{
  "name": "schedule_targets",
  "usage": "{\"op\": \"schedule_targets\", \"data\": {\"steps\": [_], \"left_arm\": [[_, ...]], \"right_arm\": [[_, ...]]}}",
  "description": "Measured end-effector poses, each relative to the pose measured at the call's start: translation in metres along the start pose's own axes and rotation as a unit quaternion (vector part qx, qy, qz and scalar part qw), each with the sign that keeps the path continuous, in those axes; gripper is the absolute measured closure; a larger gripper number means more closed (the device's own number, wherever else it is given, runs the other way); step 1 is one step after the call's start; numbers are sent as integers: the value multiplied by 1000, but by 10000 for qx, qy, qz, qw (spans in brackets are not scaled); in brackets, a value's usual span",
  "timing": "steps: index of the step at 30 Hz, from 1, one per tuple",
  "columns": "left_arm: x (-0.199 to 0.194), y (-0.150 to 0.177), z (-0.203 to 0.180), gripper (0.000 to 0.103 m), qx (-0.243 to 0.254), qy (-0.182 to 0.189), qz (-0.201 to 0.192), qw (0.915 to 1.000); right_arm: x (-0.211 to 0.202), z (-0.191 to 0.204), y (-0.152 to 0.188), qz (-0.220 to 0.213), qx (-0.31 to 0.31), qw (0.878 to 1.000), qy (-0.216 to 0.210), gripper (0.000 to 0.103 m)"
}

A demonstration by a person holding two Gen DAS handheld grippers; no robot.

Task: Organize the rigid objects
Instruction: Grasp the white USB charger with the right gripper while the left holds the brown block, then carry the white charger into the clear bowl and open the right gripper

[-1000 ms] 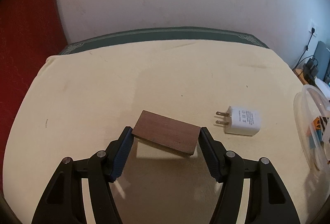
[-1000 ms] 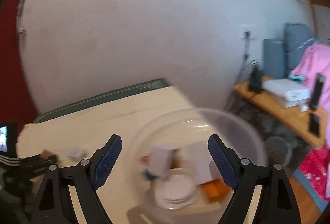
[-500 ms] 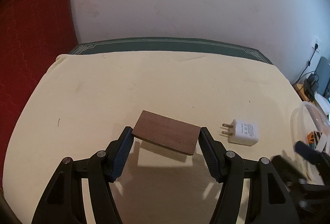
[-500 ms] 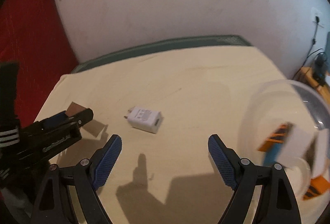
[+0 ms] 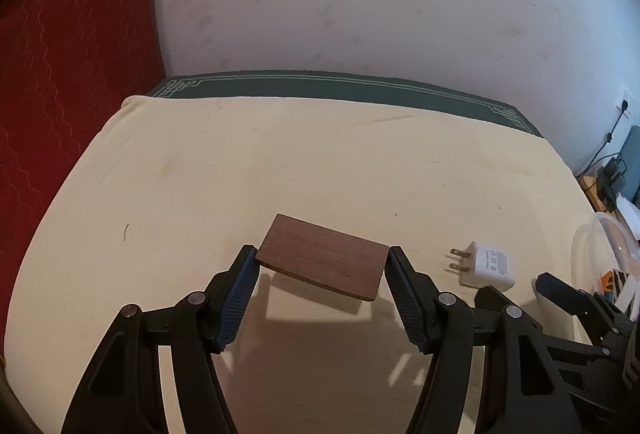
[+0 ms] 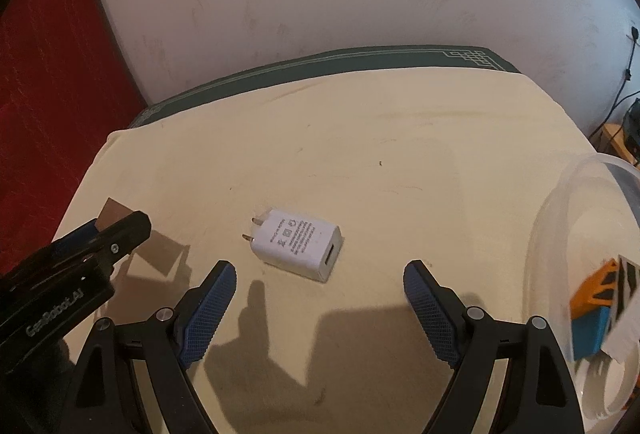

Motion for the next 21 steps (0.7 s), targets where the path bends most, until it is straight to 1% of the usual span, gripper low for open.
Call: {"op": "schedule_targets", "data": {"steps": [6, 9, 11, 12, 13, 14, 17, 21], "left_arm": [[1, 0, 3, 37, -77, -35, 28, 10000], [1, -1, 3, 37, -90, -14, 38, 10000], [-1, 0, 2, 37, -89, 8, 35, 10000], [-2, 0, 1, 37, -85, 13, 31, 10000], [-2, -1, 2, 37, -90, 15, 29, 10000], [-3, -1, 2, 37, -99, 18, 29, 9999], [-3, -1, 6, 37, -126, 18, 24, 9999], [-3, -1, 6, 37, -139, 25, 21, 9999]], "right_arm": [[14, 6, -7, 65, 4, 10000, 56, 15], [18, 7, -6, 110, -80, 9998, 113, 27], [19, 8, -6, 93, -160, 9997, 140, 38], [18, 10, -5, 78, -211, 9997, 96, 42], [17, 12, -5, 77, -248, 9996, 62, 50], [17, 15, -5, 85, -295, 9995, 48, 53], [15, 17, -4, 48, -363, 9993, 62, 53], [8, 15, -3, 13, -263, 9996, 22, 53]]}}
Point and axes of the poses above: each gripper's, at about its wrist camera, not at the fingertips, and x roughly the way its jaws point, z to its left, y to its underside, the point moved 9 cm from there along x, roughly the way its jaws point, and after that the axes turned 14 degrees about -z, right-handed, at the moved point
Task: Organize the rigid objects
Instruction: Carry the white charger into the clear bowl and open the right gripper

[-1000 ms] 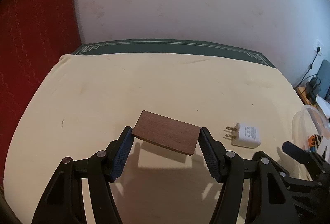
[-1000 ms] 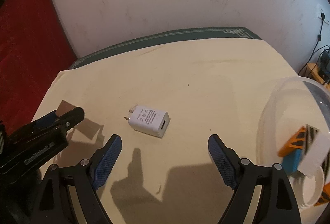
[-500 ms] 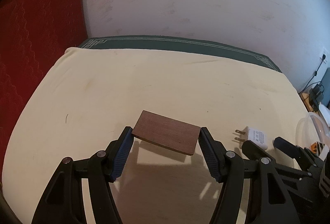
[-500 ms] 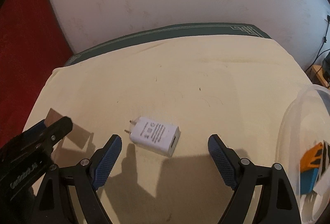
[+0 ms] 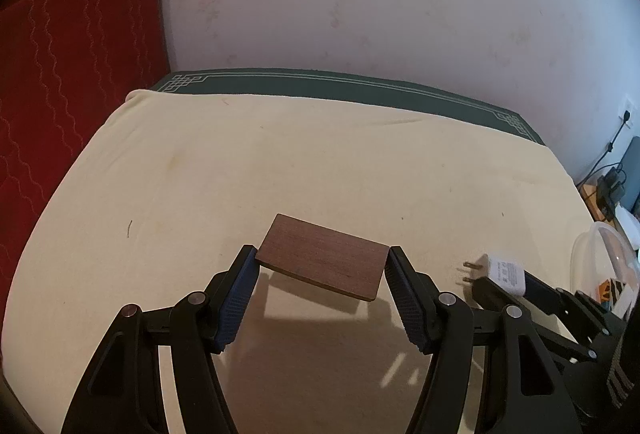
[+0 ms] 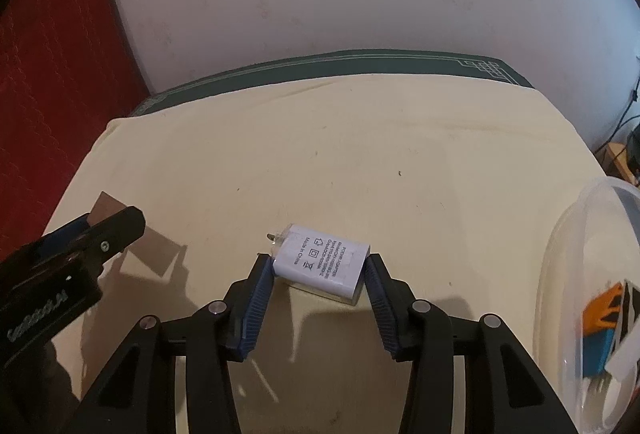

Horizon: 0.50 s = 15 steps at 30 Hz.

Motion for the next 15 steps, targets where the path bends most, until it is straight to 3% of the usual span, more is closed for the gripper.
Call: {"op": "schedule_targets", "data": {"steps": [15], "left_arm": [[-6, 0, -9, 37, 155, 166, -49, 9997]], "right_arm": [[-60, -28, -2, -462, 367, 9980, 226, 53]]}}
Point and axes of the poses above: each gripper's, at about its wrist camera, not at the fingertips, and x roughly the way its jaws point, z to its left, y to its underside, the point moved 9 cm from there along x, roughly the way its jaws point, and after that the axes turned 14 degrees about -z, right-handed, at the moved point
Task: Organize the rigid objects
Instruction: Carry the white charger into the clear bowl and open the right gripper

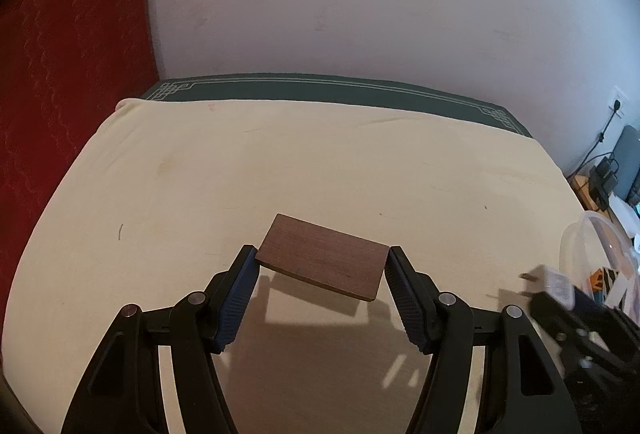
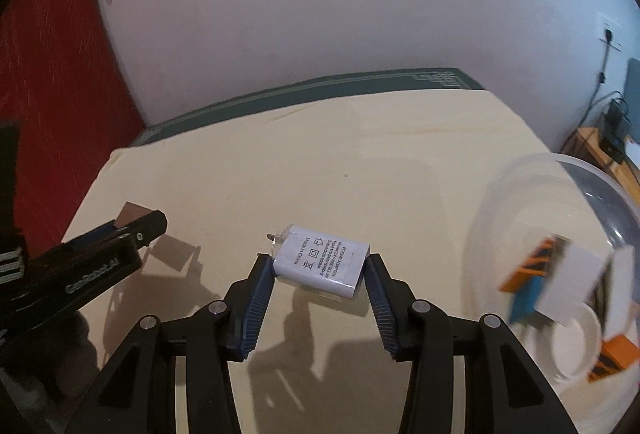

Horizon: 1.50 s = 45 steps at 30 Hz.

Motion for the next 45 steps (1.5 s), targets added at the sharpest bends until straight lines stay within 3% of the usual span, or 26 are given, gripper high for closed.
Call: {"op": "schedule_targets", "data": {"steps": [20, 32, 45], "left_arm": [[-13, 5, -32, 37, 340, 389, -61, 9986], [-19, 8, -46, 37, 455, 521, -76, 9976], [-20, 9, -45, 37, 452, 510, -70, 9977]], "right_arm": [[-79, -79, -2, -521, 511, 9939, 828, 53], [-79, -115, 4, -501, 724, 9881, 1259, 53], [-66, -131, 15, -288, 820, 9870, 1349, 53]]}}
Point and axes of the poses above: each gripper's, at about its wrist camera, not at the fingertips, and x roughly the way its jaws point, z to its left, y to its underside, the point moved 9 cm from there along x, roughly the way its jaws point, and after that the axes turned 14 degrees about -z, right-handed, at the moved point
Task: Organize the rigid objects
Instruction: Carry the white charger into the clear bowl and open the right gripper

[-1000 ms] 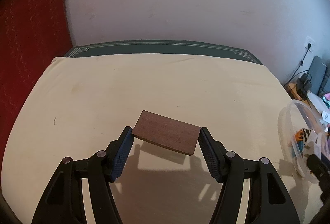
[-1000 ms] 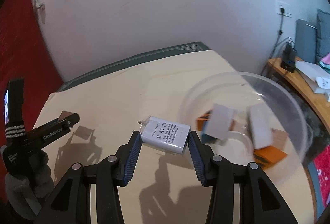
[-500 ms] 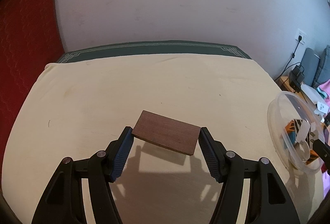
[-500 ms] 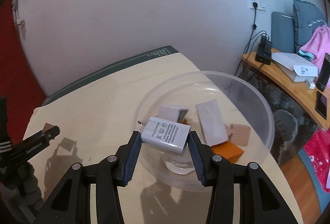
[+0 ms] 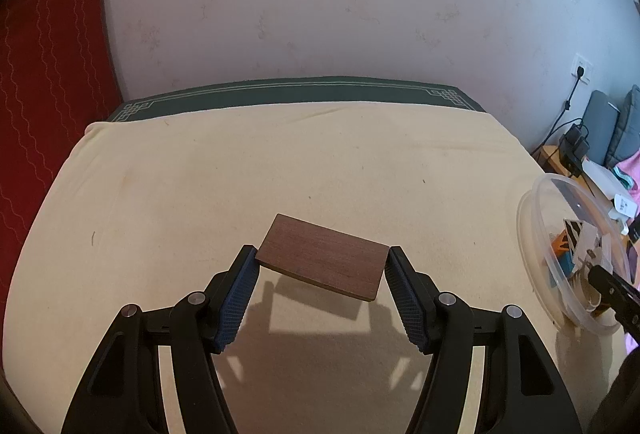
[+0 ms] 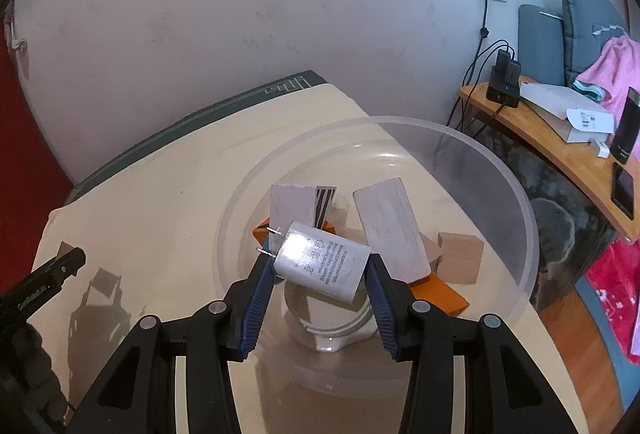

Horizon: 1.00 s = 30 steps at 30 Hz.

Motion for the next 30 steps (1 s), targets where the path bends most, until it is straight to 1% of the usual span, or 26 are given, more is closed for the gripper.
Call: {"op": "schedule_targets", "data": {"steps": [10, 12, 14, 15, 16, 22, 26, 30], "left_arm": [[0, 0, -1, 37, 9, 10, 7, 10000], [0, 0, -1, 37, 13, 8, 6, 10000], [-1, 0, -2, 37, 16, 14, 6, 10000], [-1, 2, -3, 37, 19, 17, 6, 10000], [-2, 2, -4, 37, 25, 27, 5, 10000], [-5, 5, -11, 37, 85, 100, -2, 9999], [-7, 6, -21, 37, 145, 218, -1, 9997], [-11, 8, -33, 37, 196, 379, -17, 9991]], "right_arm": [[9, -3, -3, 4, -41, 10000, 49, 53], [6, -6, -3, -14, 21, 10000, 60, 52], [5, -9, -3, -36, 100, 9999, 62, 39], [3, -11, -4, -64, 137, 9999, 61, 36], [1, -13, -5, -100, 178, 9998, 55, 34], [-17, -24, -15, -377, 263, 9989, 133, 31], [-29, -29, -19, -625, 189, 9974, 297, 29], [-42, -34, -20, -971, -32, 9936, 584, 27]]}}
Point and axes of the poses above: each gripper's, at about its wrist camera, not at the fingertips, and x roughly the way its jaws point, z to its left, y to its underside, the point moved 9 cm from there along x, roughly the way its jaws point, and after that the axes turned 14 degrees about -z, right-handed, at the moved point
